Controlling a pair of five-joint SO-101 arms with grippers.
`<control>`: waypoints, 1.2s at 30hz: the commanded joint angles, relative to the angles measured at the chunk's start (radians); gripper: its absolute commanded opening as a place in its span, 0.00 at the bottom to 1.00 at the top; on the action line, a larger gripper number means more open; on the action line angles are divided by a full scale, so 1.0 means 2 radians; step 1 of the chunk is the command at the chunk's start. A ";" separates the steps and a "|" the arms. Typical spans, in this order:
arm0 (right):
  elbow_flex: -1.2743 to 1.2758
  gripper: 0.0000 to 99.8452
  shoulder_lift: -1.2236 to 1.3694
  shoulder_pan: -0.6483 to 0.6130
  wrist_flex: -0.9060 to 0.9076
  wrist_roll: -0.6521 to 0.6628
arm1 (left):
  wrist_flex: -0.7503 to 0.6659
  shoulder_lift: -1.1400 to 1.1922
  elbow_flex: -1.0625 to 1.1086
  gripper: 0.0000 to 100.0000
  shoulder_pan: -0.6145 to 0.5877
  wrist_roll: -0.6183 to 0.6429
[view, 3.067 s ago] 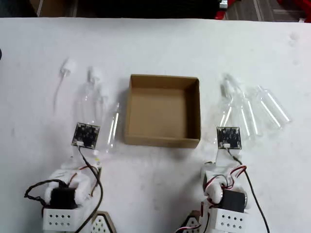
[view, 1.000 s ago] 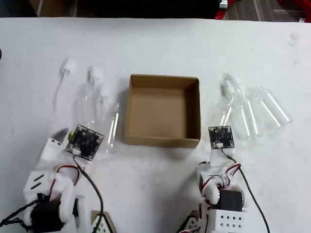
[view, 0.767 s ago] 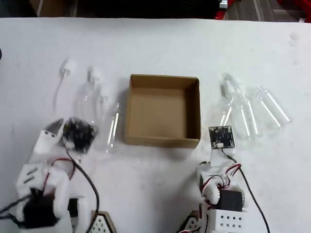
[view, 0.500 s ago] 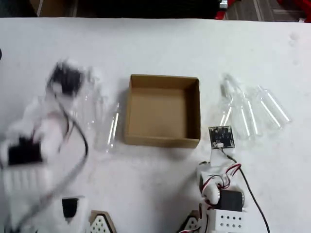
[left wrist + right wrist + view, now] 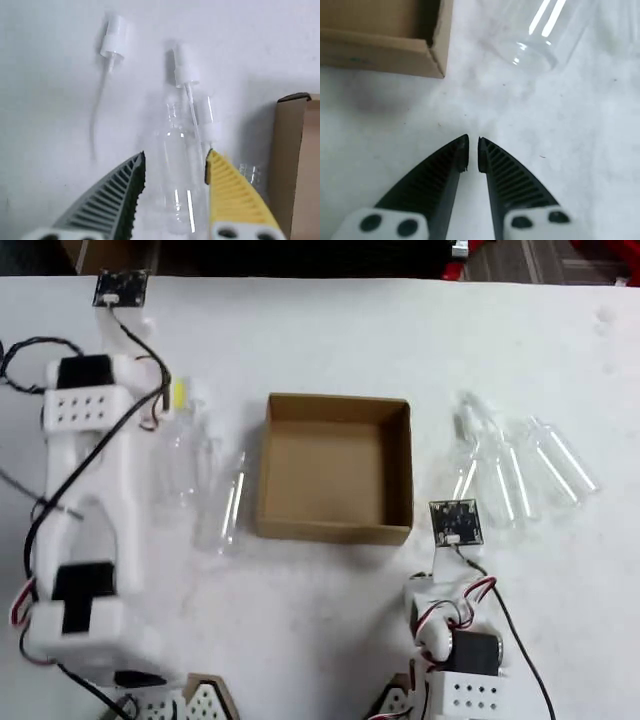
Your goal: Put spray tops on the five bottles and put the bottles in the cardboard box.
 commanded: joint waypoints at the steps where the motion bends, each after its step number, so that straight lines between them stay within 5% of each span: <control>1: 0.005 0.02 -0.002 0.004 -0.008 0.000 | -0.002 0.075 -0.080 0.18 0.015 0.027; 16: 0.005 0.02 -0.002 0.004 -0.008 0.000 | 0.001 0.299 -0.259 0.18 -0.002 0.028; 36: 0.005 0.02 -0.002 0.004 -0.008 0.000 | 0.054 0.338 -0.302 0.14 -0.013 0.028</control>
